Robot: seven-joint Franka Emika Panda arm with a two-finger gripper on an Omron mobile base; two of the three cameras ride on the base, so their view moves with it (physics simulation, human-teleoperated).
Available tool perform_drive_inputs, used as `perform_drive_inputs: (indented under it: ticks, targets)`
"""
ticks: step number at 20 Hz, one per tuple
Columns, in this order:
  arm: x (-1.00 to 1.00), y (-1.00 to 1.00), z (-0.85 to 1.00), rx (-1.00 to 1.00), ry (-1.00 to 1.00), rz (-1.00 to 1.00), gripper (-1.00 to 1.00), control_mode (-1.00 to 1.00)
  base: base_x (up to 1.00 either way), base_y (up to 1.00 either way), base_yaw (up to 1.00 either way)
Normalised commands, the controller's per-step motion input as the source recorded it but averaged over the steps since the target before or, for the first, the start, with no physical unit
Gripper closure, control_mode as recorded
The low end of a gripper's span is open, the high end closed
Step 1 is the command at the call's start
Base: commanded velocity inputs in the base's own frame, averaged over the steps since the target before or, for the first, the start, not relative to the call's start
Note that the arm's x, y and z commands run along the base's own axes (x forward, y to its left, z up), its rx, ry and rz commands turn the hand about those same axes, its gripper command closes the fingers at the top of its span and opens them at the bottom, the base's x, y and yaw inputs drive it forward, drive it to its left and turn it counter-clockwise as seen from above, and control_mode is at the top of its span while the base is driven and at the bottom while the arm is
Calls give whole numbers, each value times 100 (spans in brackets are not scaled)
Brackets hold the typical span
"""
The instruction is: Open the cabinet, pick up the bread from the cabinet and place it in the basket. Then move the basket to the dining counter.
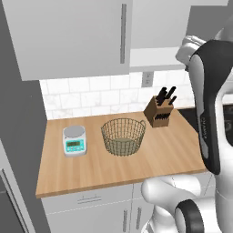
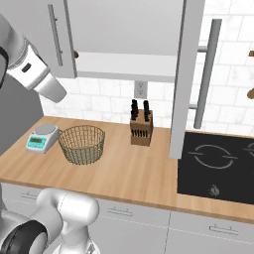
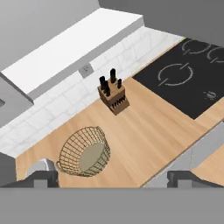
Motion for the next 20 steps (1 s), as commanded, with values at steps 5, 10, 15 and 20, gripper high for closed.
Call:
perform_drive_inputs:
  ticks: [5,10,15,20]
  targets:
    - [68,54,0,-28,-2,15,-100,-100,0,0,0]
    - [54,34,0,-11,-14,27,-100,-100,0,0,0]
    - [82,25,4,0,-13,35,-100,-100,0,0,0]
    - [82,44,27,-9,1,9,-100,-100,0,0,0]
